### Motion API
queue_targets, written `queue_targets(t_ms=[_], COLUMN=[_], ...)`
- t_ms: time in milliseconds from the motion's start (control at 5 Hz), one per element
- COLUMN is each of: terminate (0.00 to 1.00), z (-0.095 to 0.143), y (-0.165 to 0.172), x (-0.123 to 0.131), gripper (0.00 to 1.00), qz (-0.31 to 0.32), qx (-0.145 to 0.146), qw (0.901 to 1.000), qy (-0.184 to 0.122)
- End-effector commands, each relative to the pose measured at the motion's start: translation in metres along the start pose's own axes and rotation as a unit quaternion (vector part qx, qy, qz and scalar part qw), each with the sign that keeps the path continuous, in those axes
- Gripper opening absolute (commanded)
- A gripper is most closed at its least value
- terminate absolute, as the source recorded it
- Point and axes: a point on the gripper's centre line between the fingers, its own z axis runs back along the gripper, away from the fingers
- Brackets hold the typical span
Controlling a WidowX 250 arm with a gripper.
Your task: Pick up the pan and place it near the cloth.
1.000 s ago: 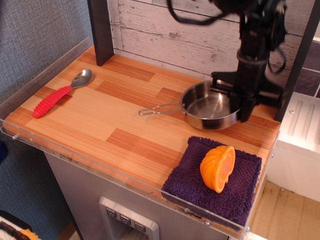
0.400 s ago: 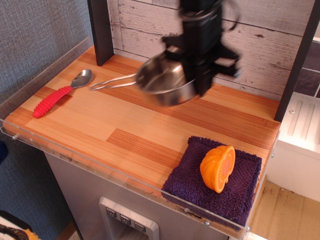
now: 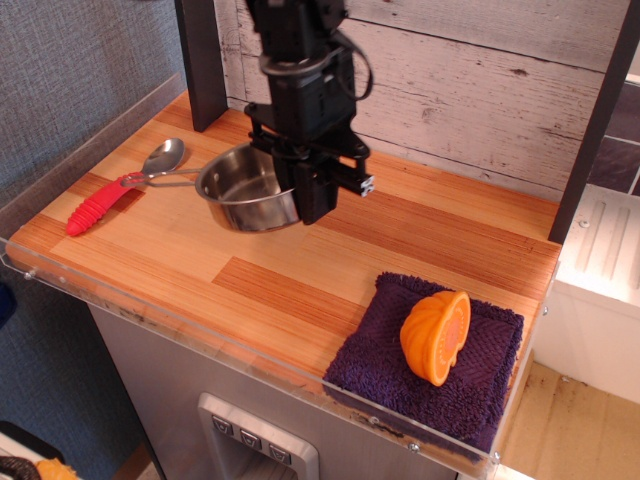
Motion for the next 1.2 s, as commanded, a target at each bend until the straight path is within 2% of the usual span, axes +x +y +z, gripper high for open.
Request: queue_targets(t_ms=[0, 200, 400, 600, 1000], terminate=[0.0, 0.0, 0.0, 0.0, 0.0], z=[-0.011, -0.028, -0.043, -0.044, -0.028], y=[0.004, -0.014, -0.021, -0.018, -0.024], x=[-0.014, -0.034, -0.048, -0.049, -0.044], gripper=[0.0, 0.0, 0.0, 1.0, 1.0], qz=[-0.01, -0.04, -0.038, -0.028, -0.037], qx=[-0.008, -0.029, -0.038, -0.047, -0.048], qw=[0.9999, 0.9988, 0.9983, 0.9977, 0.9981], qy=[-0.009, 0.005, 0.024, 0.041, 0.008])
